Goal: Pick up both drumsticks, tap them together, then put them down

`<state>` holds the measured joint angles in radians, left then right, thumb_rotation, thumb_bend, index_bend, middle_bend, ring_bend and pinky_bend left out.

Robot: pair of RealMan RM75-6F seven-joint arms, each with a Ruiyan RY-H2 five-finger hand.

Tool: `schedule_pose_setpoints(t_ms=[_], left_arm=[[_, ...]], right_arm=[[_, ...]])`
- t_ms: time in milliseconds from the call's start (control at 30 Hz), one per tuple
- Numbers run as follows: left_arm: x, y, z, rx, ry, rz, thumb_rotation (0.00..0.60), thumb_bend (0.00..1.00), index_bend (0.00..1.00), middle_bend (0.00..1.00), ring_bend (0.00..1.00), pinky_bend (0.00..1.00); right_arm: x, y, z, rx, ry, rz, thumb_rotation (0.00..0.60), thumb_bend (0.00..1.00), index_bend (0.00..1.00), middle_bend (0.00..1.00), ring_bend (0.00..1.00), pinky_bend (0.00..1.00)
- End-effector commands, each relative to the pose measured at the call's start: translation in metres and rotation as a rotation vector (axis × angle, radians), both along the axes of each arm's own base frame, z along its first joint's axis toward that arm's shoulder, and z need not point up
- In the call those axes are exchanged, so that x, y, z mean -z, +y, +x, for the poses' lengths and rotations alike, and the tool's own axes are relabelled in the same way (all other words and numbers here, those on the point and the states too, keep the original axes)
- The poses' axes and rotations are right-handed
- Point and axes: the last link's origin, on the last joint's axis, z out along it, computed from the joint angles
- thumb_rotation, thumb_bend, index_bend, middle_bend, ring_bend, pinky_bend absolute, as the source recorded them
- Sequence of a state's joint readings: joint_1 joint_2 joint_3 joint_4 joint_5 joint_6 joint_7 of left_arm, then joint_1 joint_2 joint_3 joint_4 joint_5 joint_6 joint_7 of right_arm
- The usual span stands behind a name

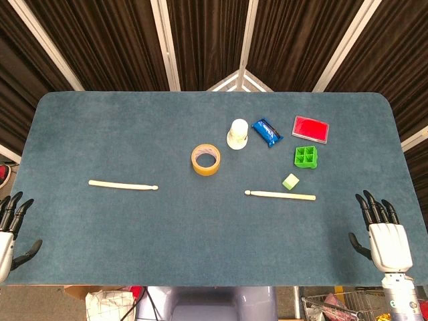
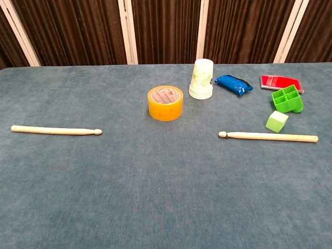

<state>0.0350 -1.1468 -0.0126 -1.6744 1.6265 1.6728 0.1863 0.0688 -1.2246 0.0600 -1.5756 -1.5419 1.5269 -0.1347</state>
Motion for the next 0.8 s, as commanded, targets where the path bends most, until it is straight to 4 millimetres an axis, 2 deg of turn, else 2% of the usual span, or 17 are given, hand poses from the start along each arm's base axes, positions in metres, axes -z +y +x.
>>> schedule_pose_setpoints(t_ms=[33, 433, 800], left_arm=[[0.0000, -0.0002, -0.0001, 0.000, 0.000, 0.000, 0.600, 0.35, 0.12, 0.00, 0.00, 0.07], [-0.0015, -0.0020, 0.0011, 0.005, -0.007, 0.010, 0.600, 0.35, 0.12, 0.00, 0.00, 0.07], [-0.0026, -0.0023, -0.0006, -0.003, -0.004, 0.012, 0.600, 0.35, 0.12, 0.00, 0.00, 0.07]], right_arm=[[-0.0001, 0.0001, 0.0001, 0.000, -0.002, -0.001, 0.600, 0.34, 0.07, 0.06, 0.18, 0.11], [-0.0001, 0.0015, 0.0022, 0.003, -0.028, 0.009, 0.600, 0.34, 0.07, 0.06, 0.18, 0.11], [0.0083, 0.0002, 0.0071, -0.016, -0.082, 0.035, 0.600, 0.34, 0.20, 0.21, 0.21, 0.11]])
